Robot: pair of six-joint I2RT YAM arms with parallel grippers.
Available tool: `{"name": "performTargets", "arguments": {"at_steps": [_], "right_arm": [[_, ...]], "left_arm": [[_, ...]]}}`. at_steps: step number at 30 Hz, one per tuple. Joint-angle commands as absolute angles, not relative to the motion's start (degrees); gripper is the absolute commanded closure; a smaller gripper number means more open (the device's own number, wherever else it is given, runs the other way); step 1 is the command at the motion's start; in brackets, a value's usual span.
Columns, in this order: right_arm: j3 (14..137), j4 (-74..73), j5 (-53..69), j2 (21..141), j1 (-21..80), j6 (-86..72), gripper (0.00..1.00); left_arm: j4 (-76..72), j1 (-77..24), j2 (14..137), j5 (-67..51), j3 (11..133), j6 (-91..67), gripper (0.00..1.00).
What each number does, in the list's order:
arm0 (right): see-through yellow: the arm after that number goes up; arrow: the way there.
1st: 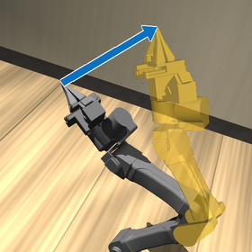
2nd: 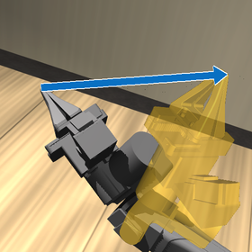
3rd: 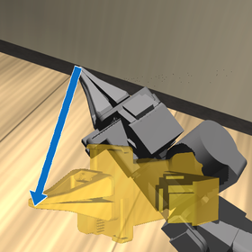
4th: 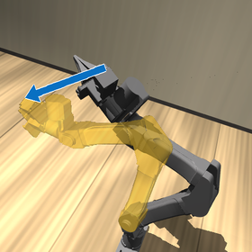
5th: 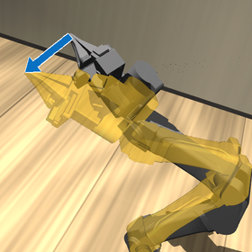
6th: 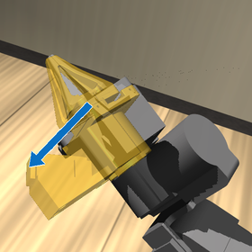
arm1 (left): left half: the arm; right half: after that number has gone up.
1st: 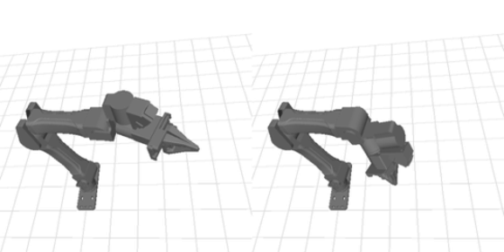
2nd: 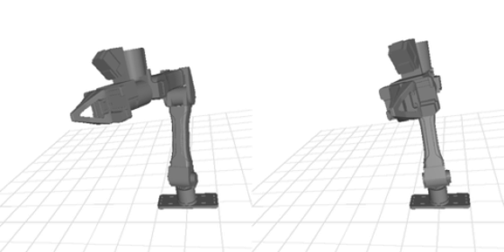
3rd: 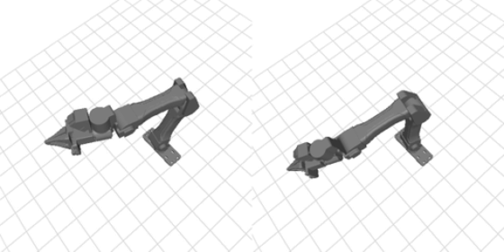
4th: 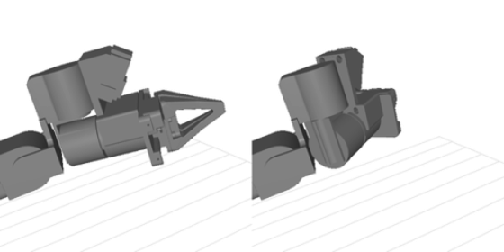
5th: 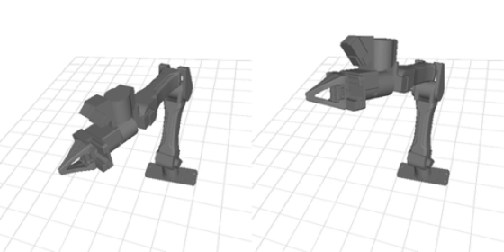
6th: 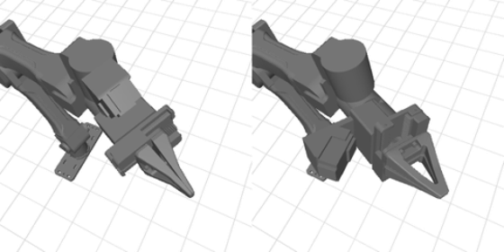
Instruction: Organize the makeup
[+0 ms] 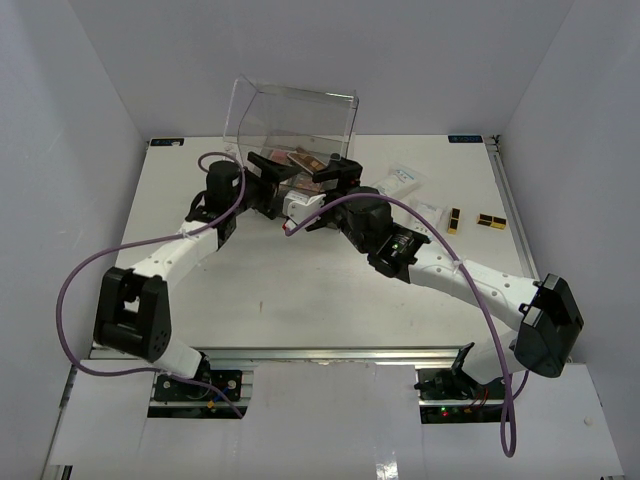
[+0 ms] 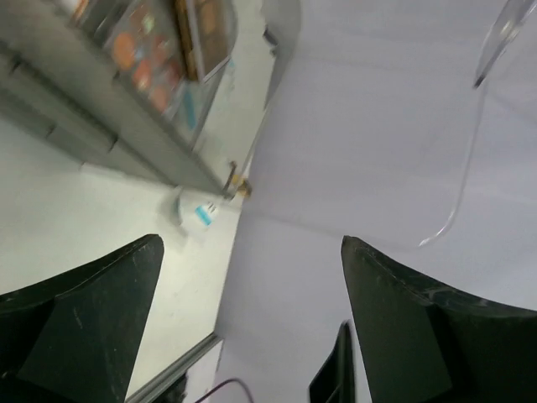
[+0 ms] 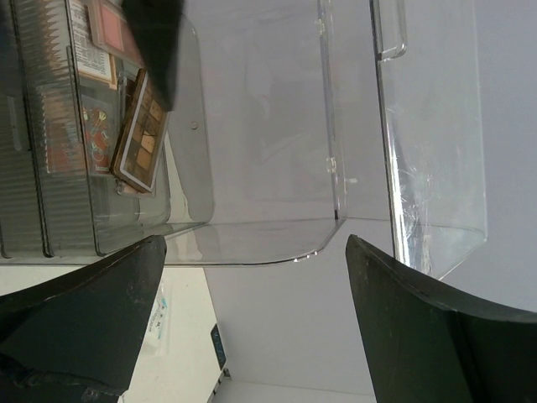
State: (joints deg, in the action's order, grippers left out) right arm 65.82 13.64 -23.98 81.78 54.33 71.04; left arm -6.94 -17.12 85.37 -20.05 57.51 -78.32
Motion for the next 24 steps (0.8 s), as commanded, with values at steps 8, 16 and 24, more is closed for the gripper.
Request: {"name": "performTargets", "arguments": {"at_steps": [8,16,24], "right_arm": [[68.2,5.2,-19.9,78.7,54.0,65.3,0.08],[63.5,-22.9,3.1,75.6,53.8,63.6,0.09],[56.5,-28.8,13.2,68.1,50.8,56.2,0.08]], "left_arm": [[-2.6,-15.0,56.2,-16.6,31.6,-63.6,0.02],[10.0,-13.7,41.9,-9.3,31.0,-53.0,0.02],[-4.5,-13.6,42.8,-18.1,21.4,-56.1,0.02]]}}
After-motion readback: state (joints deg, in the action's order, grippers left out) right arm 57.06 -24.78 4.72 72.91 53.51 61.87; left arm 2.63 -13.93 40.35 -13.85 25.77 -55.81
